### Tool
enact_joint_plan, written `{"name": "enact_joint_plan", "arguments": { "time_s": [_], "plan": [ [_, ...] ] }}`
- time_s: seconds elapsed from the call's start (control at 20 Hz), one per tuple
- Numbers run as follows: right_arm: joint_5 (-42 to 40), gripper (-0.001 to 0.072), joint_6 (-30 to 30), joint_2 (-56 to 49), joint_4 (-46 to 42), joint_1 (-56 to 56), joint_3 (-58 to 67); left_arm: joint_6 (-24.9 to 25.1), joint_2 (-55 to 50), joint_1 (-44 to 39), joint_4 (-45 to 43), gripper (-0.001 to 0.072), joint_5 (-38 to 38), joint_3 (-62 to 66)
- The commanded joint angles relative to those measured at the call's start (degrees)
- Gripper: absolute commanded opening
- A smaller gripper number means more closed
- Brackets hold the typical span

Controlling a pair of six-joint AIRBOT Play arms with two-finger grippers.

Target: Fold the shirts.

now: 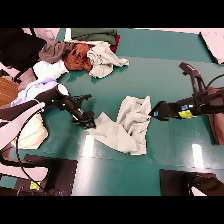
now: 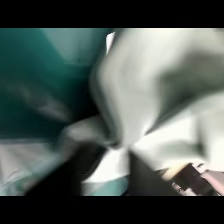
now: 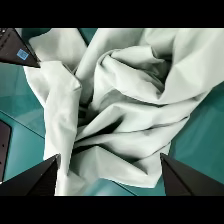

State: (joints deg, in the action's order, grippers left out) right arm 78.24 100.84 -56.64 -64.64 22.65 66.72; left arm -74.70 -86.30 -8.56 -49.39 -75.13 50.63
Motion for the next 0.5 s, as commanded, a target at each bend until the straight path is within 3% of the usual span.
{"name": "enact_joint_plan", "arguments": {
  "time_s": [0.0, 0.1, 0.25, 0.45],
  "plan": [
    [-1.55, 0.0698, 0.02, -1.44, -0.11, 1.38, 0.07, 4.31, 0.02, -0.04, 7.61, 0.0021, 0.94, -0.98],
    [-1.27, 0.0697, 0.04, -0.92, -0.04, -0.09, 0.07, 4.85, 0.87, -0.04, 10.73, 0.0021, 0.5, -0.98],
    [-1.29, 0.0698, -0.96, 1.27, -0.26, -5.03, 0.07, 3.98, 7.23, -0.02, 8.15, 0.0021, -0.17, 0.42],
    [0.66, 0.0697, -5.4, -0.24, -0.07, -13.03, 0.04, -5.51, 20.04, -0.02, -7.17, 0.0021, -1.57, 5.95]
  ]
}}
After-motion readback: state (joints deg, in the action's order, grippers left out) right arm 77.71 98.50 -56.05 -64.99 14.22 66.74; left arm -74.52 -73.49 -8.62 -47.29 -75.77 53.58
